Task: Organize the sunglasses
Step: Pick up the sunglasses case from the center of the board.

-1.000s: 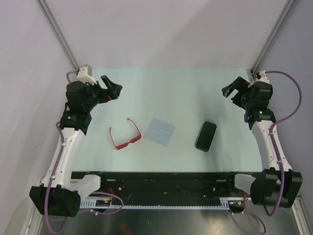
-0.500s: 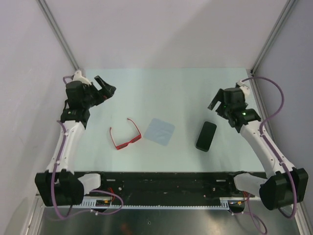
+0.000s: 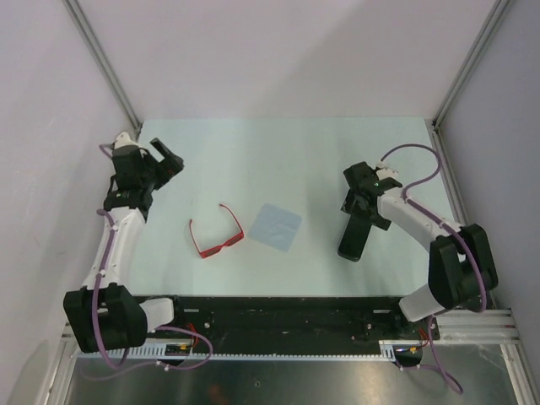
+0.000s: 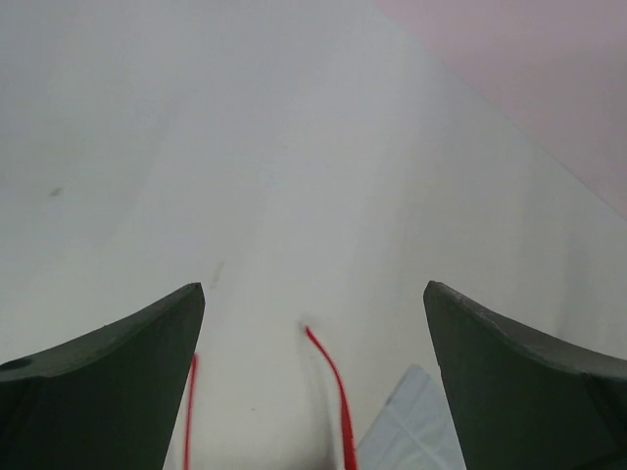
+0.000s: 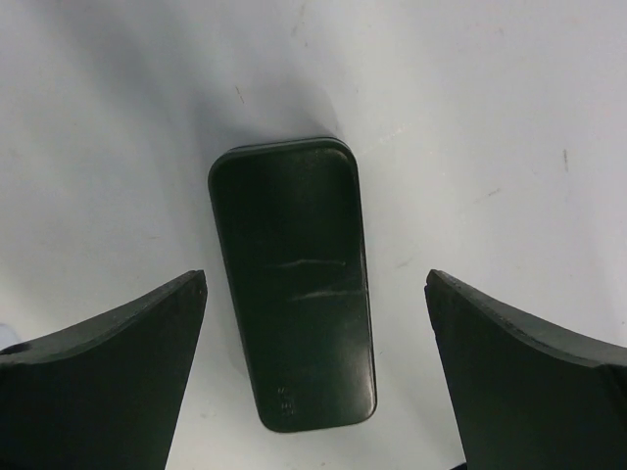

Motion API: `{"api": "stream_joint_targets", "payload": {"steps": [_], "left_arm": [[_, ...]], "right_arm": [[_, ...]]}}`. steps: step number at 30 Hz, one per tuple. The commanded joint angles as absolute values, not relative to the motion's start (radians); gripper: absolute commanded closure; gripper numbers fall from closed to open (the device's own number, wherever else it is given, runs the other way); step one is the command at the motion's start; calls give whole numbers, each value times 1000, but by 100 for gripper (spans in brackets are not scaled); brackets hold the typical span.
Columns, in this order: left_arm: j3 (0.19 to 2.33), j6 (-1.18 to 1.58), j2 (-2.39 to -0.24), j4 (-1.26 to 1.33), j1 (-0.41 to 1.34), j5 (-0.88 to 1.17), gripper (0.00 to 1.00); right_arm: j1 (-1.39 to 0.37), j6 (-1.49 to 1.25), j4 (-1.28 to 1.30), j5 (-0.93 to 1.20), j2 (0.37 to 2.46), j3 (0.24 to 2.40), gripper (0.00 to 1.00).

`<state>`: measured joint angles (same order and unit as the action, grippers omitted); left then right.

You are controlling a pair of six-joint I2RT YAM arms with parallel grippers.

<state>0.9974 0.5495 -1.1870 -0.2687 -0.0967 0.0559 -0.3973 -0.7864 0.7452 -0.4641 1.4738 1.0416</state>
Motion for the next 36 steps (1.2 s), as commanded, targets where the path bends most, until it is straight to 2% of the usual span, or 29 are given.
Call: {"api": "stream_joint_targets", "payload": {"steps": [1,2,21,30,36], "left_arm": [[970,598,-1175,-314,-214,-9,0],[965,609,-1177,-316,-224,50,0],[977,612,-1201,-313,-227,173,0],[999,634,-1195,-314,-229,279,0],[991,638,-1178,-314,-221,317,0]], "right_arm": [[-403,-781,700,-457,1549,1071,0],[-402,-766,678,-436,1561,1069,0],[-387,-698,632,-408,1761,1069,0],[-376,-677,580,-385,1729,1025,14],[-333,-655,499,-324,1697,951,9]]}}
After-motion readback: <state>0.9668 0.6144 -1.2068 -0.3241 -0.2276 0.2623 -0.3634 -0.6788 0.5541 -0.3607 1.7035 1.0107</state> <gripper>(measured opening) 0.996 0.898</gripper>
